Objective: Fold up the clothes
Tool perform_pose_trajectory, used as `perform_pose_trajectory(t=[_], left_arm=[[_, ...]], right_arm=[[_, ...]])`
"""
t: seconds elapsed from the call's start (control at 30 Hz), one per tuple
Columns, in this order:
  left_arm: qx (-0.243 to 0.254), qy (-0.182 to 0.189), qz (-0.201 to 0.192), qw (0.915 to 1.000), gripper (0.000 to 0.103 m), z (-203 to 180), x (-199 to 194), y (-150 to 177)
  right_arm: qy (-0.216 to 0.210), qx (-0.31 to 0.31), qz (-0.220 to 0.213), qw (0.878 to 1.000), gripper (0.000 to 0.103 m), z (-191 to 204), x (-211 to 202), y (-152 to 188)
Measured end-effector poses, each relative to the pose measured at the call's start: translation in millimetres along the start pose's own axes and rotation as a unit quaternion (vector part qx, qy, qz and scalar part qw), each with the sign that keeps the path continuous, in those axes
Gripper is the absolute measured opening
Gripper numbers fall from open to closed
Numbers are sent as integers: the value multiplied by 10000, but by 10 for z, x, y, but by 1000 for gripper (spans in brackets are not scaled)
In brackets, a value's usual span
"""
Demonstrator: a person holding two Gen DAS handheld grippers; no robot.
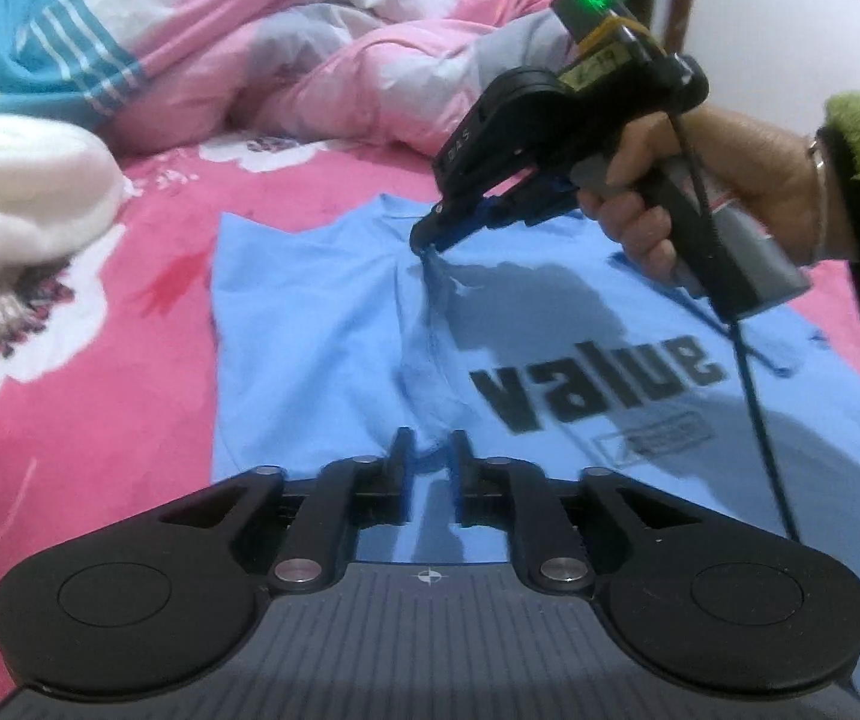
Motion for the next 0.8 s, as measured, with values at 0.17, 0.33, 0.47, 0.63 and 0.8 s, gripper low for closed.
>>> perform_pose_trajectory(t=[0.17, 0.33, 0.47, 0.63, 0.8], left_arm=[[-157, -97, -158, 9997, 20, 141, -234, -52], [757, -1141, -288, 9902, 21, 269, -88, -70], [1605, -1099, -78, 9809, 21, 176, 45, 45], [2064, -1345, 12, 9692, 21, 189, 100, 158], [1938, -1521, -32, 9692, 6, 308, 61, 149]], right_arm=[[-48, -294, -195, 9994, 8, 41, -273, -49], [-387, -926, -130, 9949, 8, 348, -319, -72], [-456, -1083, -16, 9931, 8, 466, -237, -41], [-494, -974, 64, 9940, 8, 487, -189, 16], [-467, -1063, 123, 9932, 8, 511, -194, 74]])
Point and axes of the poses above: each gripper's, at about its wrist camera, not at the fingertips, and x roughly the way its jaws point, z to its left, y to its underside, the point moved 7 cm from there along x, roughly the way its jaws point, and after that the axes turned 15 degrees about -x, right-handed, at the moved point
